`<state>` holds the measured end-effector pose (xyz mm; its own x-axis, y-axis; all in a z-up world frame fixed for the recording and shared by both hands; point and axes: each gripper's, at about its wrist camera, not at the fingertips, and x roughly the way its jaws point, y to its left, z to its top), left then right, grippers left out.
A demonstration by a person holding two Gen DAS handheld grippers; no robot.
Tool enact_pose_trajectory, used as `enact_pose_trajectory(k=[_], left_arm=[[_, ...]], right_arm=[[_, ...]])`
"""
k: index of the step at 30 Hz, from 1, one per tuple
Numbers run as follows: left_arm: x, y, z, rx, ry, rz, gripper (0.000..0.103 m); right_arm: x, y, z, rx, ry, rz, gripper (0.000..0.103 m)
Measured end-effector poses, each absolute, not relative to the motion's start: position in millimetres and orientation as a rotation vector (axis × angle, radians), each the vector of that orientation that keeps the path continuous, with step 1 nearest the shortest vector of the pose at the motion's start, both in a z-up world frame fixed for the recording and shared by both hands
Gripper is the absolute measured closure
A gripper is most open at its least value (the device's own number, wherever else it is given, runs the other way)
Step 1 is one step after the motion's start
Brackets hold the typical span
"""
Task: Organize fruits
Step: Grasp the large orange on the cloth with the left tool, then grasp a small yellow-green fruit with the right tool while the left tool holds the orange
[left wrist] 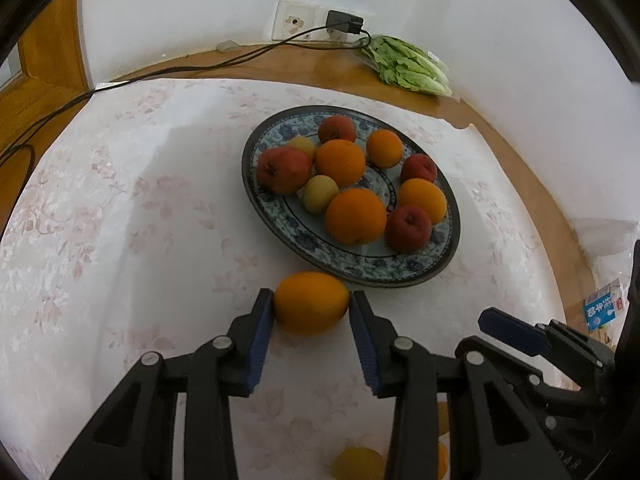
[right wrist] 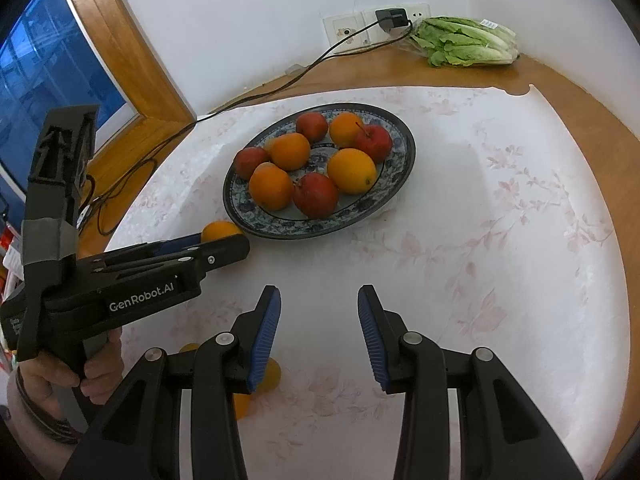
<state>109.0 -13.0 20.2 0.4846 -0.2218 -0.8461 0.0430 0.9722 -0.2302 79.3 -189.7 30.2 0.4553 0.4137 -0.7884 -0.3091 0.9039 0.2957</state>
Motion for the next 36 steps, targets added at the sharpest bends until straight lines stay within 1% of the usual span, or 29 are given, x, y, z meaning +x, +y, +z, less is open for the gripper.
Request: enact_pose_trajectory(k=[16, 36], left_arm=[[80.3, 6.7, 36.9, -0.232, 1.020, -0.128, 0.063], [65.1, 24.7, 37.2, -0.280, 0.999, -0.118, 0.063]], right_arm=[[59.5, -189.0, 29.9, 0.160, 1.039, 0.469, 0.061], [45.3, -176.3, 24.2, 0.206, 1.090, 0.457, 0.062]])
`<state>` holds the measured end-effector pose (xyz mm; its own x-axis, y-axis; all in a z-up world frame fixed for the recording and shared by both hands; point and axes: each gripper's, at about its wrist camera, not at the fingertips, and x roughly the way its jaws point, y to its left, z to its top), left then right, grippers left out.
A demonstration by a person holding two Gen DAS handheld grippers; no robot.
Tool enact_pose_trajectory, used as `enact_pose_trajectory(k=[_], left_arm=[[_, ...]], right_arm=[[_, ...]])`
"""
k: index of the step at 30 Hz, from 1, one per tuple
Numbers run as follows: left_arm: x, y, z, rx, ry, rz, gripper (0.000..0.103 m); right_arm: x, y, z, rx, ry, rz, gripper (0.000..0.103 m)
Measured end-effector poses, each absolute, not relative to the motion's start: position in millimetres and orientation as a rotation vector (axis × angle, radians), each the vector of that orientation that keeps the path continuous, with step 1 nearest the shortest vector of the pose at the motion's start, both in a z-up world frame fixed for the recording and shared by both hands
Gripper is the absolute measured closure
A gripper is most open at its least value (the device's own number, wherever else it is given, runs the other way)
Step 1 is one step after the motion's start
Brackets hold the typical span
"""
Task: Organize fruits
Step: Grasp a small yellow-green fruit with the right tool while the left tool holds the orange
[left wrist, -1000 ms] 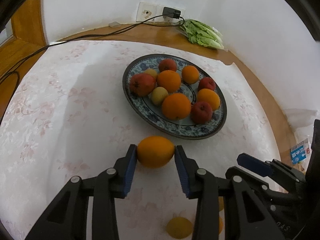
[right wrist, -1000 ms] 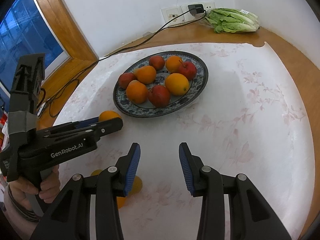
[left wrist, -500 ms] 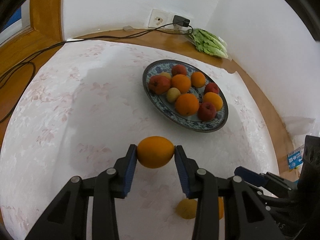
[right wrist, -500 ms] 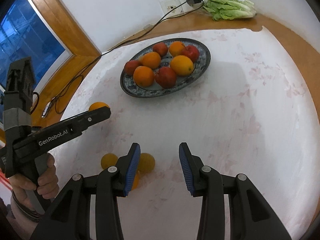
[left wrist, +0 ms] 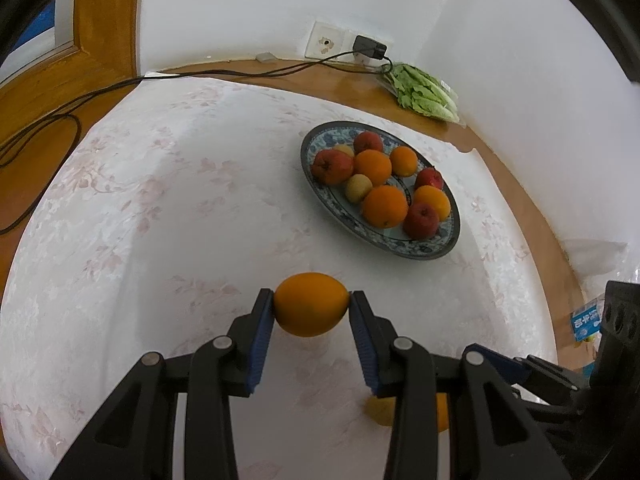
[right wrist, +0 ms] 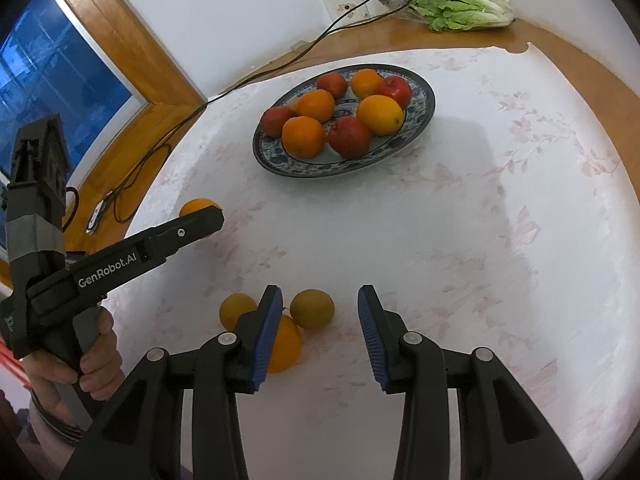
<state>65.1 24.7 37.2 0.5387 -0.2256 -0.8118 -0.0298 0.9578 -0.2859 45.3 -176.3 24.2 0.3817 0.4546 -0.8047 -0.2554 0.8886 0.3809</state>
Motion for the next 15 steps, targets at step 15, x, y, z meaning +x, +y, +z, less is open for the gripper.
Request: enact_pose_trajectory(k=[15], left_arm=[[63.2, 27.2, 33.8, -0.294, 1.001, -0.123, 0.063]], right_arm=[[49.8, -163.7, 20.5, 0.219, 1.093, 0.477, 0.071]])
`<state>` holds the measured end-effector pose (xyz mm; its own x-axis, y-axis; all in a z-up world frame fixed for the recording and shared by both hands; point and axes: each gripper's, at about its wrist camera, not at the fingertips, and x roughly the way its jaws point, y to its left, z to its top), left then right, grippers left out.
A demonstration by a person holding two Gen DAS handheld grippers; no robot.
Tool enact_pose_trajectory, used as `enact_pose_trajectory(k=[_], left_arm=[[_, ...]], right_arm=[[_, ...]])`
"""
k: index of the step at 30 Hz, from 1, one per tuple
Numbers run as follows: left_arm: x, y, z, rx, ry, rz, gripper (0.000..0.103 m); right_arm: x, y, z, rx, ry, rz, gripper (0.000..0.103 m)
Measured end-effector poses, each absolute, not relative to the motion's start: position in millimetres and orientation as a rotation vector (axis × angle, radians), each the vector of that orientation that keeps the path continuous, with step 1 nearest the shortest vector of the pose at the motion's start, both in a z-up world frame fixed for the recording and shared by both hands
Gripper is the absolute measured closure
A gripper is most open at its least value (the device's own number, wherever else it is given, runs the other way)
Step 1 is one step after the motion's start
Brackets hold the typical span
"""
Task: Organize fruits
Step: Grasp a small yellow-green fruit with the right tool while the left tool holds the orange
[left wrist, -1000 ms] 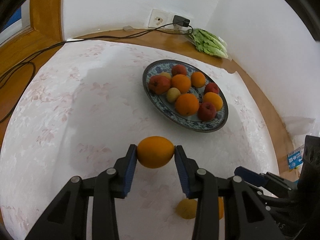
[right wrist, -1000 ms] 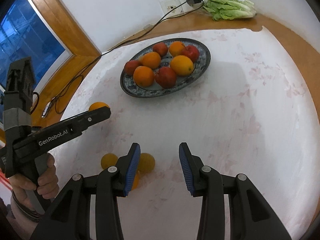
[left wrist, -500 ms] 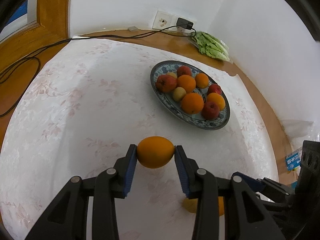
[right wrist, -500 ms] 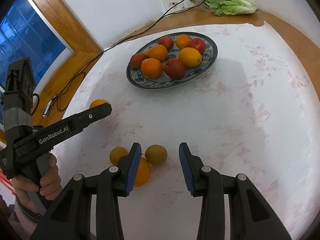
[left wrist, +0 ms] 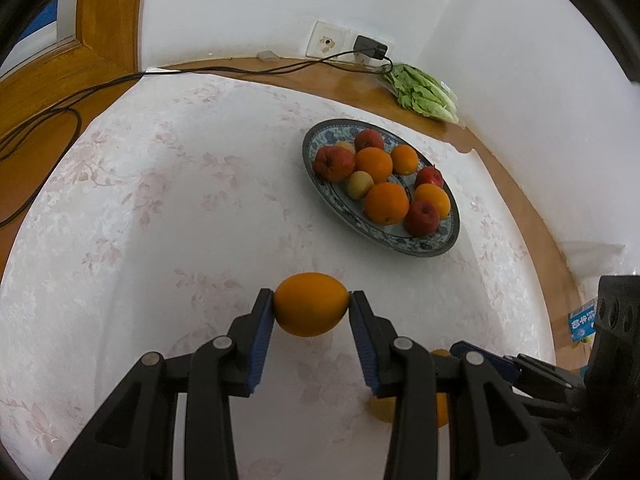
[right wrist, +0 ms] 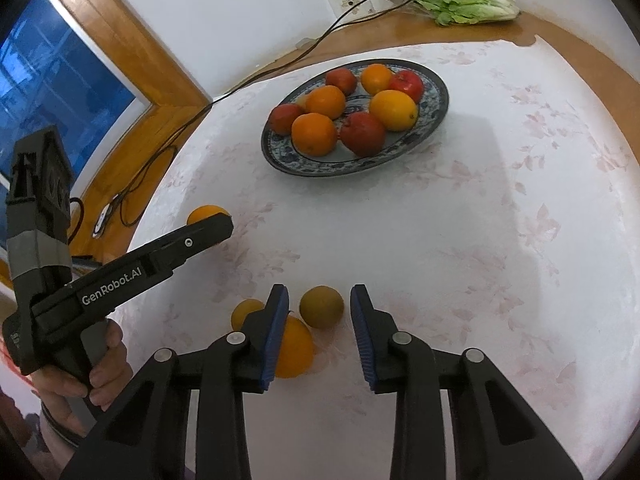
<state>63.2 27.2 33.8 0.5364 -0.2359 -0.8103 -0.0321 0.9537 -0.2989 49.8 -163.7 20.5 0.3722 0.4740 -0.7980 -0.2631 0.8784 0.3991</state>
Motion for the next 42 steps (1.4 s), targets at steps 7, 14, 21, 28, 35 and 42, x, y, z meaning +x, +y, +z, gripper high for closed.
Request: enact_pose_trajectory(k=[7, 14, 21, 28, 35, 42], left_arm=[[63.4, 28.4, 33.9, -0.299, 1.004, -0.119, 0.063], [64.3, 28.4, 32.5, -0.297, 1.009, -0.114, 0.063], [64.4, 30.1, 32.3, -0.298, 1.009, -0.097, 0.063], [63.5, 28.7, 33.0, -0.295, 1.008, -0.101, 0.063], [62.8, 28.5, 35.2, -0.295, 1.003, -0.101, 0.063], [62.0, 25.3, 41.8, -0.295, 0.987, -0.119, 0.063]], right_arm=[[54.3, -157.0, 19.8, 0.185, 1.086, 0.482, 0.079], [54.5, -158.5, 19.6, 0.189, 1.076, 0.489, 0.079], [53.8, -163.7, 23.1, 0.189, 1.056, 0.497, 0.079], [56.0, -164.2, 26.2, 0.191, 1.049, 0.497, 0.079], [57.0, -167.3, 28.1, 0.197, 1.042, 0.494, 0.079], [60.8, -171.3, 33.1, 0.203, 1.023, 0.494, 0.079]])
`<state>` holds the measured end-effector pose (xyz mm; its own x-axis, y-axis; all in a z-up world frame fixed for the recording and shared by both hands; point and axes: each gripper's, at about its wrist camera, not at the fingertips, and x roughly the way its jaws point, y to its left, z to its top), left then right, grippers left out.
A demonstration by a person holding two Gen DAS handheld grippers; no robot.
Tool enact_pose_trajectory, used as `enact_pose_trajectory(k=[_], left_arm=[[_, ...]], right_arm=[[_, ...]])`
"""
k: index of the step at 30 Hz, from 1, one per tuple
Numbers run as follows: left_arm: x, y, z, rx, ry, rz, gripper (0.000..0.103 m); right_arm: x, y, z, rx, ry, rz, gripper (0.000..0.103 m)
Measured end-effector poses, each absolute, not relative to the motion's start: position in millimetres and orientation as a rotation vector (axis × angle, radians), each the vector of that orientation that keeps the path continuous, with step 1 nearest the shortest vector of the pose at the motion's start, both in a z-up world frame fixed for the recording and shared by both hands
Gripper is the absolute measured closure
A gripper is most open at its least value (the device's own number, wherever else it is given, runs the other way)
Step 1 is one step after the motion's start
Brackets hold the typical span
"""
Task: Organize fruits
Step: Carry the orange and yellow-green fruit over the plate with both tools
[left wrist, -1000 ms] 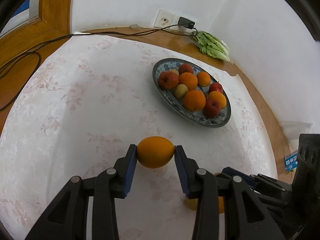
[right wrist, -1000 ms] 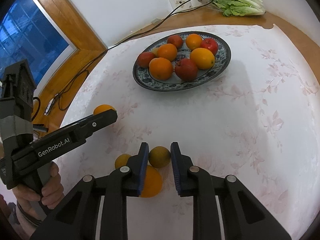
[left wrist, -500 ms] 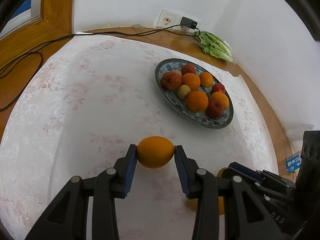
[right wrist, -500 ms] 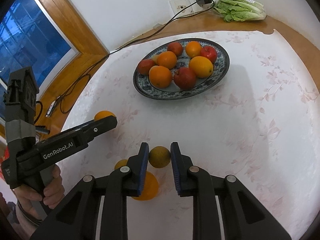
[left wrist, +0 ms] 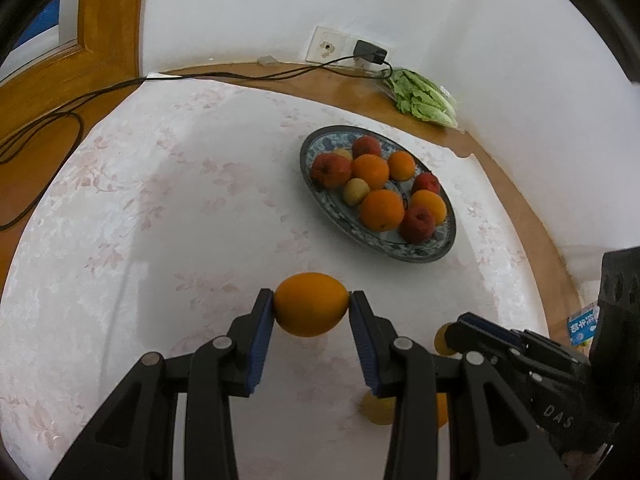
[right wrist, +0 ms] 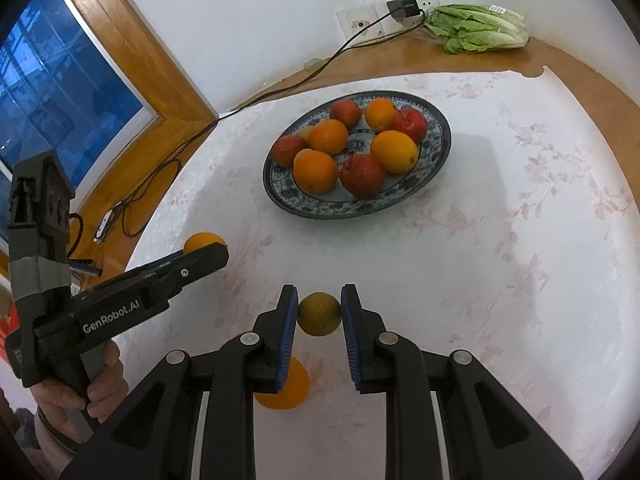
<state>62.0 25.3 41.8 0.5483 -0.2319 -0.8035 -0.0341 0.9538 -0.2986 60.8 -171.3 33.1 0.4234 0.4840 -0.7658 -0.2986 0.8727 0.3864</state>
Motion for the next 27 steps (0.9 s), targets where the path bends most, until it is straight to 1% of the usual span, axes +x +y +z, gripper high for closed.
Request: enact_pose_trajectory(k=[15, 27], left_arm=[[82.4, 3.3, 53.0, -0.231, 0.962, -0.150, 0.063], [109.3, -8.8, 51.7, -0.196, 0.961, -0.164, 0.063]], right_arm=[[81.2, -184.8, 43.8, 0.232, 0.964, 0.482, 0.079], [110.9, -193.9, 46.6, 0.226, 0.930, 0.449, 0.079]])
